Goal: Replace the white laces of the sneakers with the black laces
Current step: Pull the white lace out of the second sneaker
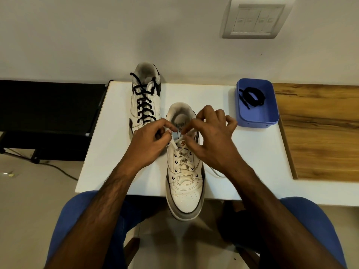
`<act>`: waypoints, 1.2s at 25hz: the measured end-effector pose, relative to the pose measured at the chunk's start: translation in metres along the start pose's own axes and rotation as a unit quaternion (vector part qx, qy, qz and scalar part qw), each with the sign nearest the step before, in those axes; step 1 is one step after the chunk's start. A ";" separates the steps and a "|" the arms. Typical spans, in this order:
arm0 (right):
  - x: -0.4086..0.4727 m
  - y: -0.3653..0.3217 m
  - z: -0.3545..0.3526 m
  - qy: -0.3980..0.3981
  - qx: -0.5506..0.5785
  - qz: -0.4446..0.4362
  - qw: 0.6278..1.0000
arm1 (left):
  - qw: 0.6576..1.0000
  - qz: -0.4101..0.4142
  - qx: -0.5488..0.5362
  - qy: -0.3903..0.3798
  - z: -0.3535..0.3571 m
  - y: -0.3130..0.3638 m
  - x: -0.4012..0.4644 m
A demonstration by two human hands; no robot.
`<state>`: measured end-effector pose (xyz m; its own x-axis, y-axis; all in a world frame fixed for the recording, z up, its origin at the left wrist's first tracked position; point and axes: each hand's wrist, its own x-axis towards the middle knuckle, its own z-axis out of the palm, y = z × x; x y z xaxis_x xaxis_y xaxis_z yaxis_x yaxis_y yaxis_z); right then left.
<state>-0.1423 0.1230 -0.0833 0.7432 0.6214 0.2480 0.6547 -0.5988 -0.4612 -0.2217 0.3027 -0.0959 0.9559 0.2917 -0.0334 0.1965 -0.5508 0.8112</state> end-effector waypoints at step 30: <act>0.005 0.013 -0.010 -0.093 0.129 0.217 0.963 | 0.960 0.154 0.224 0.064 0.028 0.015 -0.010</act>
<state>-0.1292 0.1134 -0.0799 0.8860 0.4346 -0.1615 0.2139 -0.6921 -0.6894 -0.2220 0.2697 -0.0995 0.9546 0.1390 0.2634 0.0100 -0.8990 0.4379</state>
